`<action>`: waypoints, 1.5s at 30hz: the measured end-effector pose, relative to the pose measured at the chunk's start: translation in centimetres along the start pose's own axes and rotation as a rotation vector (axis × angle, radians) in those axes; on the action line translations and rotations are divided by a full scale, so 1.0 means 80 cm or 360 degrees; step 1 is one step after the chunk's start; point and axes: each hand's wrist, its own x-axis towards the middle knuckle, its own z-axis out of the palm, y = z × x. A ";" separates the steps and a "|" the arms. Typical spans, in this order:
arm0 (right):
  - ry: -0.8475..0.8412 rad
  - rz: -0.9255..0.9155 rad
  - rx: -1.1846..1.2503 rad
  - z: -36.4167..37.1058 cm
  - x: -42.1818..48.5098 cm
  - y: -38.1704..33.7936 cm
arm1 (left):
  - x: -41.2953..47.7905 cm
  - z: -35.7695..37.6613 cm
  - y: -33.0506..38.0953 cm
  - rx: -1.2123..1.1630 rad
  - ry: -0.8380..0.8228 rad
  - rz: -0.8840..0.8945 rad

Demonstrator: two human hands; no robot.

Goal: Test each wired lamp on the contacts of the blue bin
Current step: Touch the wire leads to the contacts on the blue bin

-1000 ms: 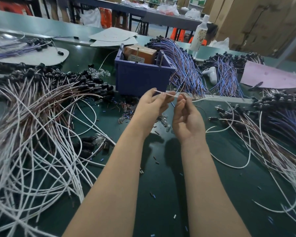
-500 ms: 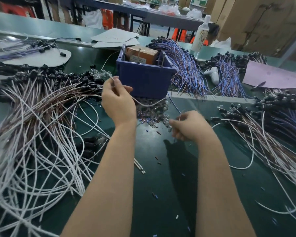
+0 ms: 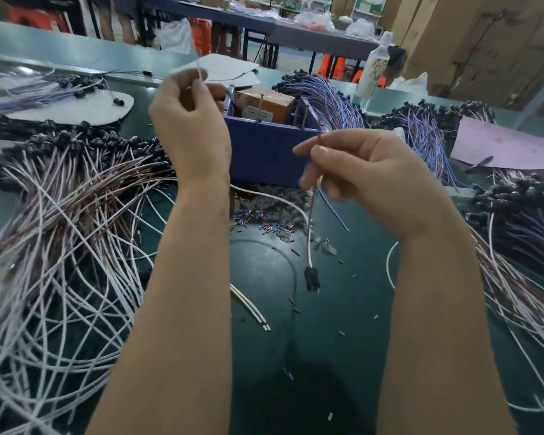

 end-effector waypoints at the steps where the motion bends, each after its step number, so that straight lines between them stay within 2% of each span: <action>1: 0.0016 -0.0038 -0.0194 -0.001 0.005 0.000 | 0.003 -0.001 0.003 0.0088 -0.0076 0.0058; 3: 0.0090 -0.0061 -0.0386 0.003 0.016 0.003 | 0.006 0.000 0.006 0.0321 -0.0249 0.0166; 5: 0.0251 -0.0027 -0.0294 0.009 0.032 0.014 | 0.005 0.004 0.001 0.0525 -0.0410 0.0168; 7: 0.0465 0.0084 -0.0117 0.017 0.051 0.030 | 0.003 0.011 -0.012 0.0657 -0.0506 0.0061; 9: 0.0604 0.0200 -0.0116 0.026 0.069 0.049 | -0.001 0.018 -0.031 0.0689 -0.0527 -0.0088; 15: 0.0752 0.0471 0.0236 0.042 0.095 0.097 | -0.007 0.032 -0.069 0.0251 -0.0440 -0.0542; 22: 0.0969 0.0268 0.0055 0.050 0.104 0.107 | -0.009 0.039 -0.076 -0.0171 -0.0319 -0.0739; 29: 0.0983 0.0195 -0.0052 0.050 0.107 0.107 | -0.006 0.046 -0.075 -0.0236 -0.0347 -0.0781; 45: 0.0969 0.0223 -0.0102 0.047 0.105 0.108 | -0.006 0.044 -0.077 -0.0254 -0.0410 -0.0847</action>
